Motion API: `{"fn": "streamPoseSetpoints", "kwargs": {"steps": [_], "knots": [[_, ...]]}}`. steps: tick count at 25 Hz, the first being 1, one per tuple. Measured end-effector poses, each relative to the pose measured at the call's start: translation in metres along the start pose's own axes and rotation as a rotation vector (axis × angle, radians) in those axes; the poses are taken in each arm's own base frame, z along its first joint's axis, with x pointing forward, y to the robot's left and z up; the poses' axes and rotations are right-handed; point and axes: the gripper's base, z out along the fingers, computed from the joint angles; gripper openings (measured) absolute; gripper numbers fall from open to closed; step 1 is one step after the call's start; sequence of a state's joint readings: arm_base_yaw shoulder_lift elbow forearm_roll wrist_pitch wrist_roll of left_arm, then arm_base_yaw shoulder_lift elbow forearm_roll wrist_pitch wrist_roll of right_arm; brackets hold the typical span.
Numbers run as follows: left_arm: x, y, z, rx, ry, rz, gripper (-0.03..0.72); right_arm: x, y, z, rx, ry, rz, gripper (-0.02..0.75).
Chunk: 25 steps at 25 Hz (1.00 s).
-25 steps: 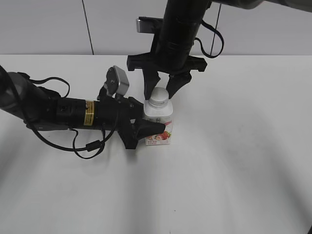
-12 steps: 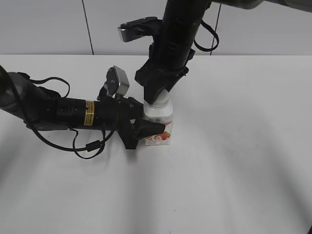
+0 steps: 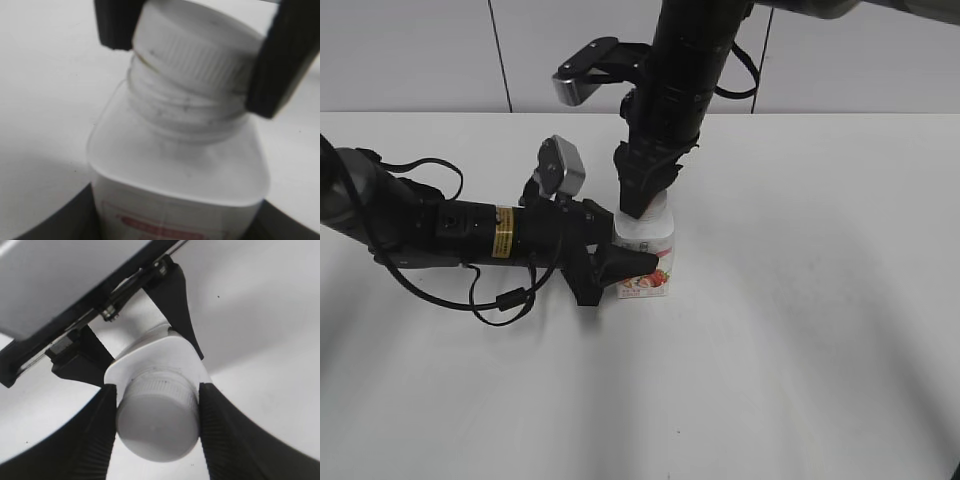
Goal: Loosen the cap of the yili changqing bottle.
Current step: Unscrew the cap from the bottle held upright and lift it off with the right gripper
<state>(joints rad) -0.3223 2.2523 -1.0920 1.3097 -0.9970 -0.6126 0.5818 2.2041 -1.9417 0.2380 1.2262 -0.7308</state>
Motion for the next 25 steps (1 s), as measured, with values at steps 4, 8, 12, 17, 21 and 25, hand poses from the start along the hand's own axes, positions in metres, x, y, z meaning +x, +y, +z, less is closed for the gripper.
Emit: {"fn": "streamPoseSetpoints", "kwargs": {"steps": [4,8,12,17,21,25], "knots": [[0.0001,0.0001,0.0000,-0.001,0.001,-0.001,0.377,0.0000,0.0000,0.0000,0.000,0.000,-0.017,0.396],[0.0002,-0.0001,0.0000,0.001,0.002,0.000,0.377,-0.0003,0.0004,0.0001,0.000,0.000,-0.019,0.396],[0.0003,-0.0003,0.0000,0.003,0.003,0.001,0.377,-0.0005,0.0007,0.0002,-0.001,0.000,-0.019,0.395],[0.0004,-0.0002,0.0000,0.002,0.005,0.001,0.377,-0.0006,0.0011,-0.0017,0.002,-0.002,-0.020,0.393],[0.0004,-0.0002,0.0000,0.002,0.005,0.000,0.377,-0.0006,0.0012,-0.0036,0.007,-0.002,-0.022,0.393],[0.0004,-0.0002,0.0000,0.002,0.005,0.000,0.377,-0.0002,0.0011,-0.0067,0.019,0.000,-0.028,0.392]]}}
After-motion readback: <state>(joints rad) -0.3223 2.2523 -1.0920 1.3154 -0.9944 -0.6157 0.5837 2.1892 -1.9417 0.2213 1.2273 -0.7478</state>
